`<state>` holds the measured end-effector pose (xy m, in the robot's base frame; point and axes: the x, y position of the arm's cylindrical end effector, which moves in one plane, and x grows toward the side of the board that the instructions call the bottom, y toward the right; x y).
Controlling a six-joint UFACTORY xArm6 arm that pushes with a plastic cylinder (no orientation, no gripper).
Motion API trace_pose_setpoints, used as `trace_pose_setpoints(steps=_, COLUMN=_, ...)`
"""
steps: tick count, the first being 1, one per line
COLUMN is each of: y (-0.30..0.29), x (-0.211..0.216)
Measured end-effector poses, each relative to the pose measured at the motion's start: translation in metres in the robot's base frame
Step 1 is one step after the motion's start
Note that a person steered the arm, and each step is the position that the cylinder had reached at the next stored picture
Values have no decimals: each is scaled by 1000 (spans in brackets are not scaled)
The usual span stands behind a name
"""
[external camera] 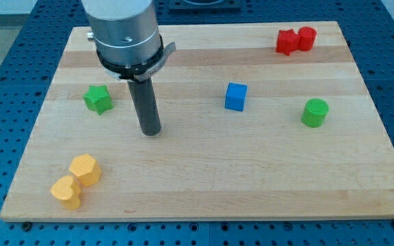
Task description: Point your arm at the green circle
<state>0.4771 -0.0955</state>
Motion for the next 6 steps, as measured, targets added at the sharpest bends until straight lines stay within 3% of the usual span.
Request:
trace_pose_setpoints(steps=1, y=2, x=1)
trace_pose_setpoints(steps=4, y=187, x=-19)
trace_pose_setpoints(steps=6, y=222, x=-58)
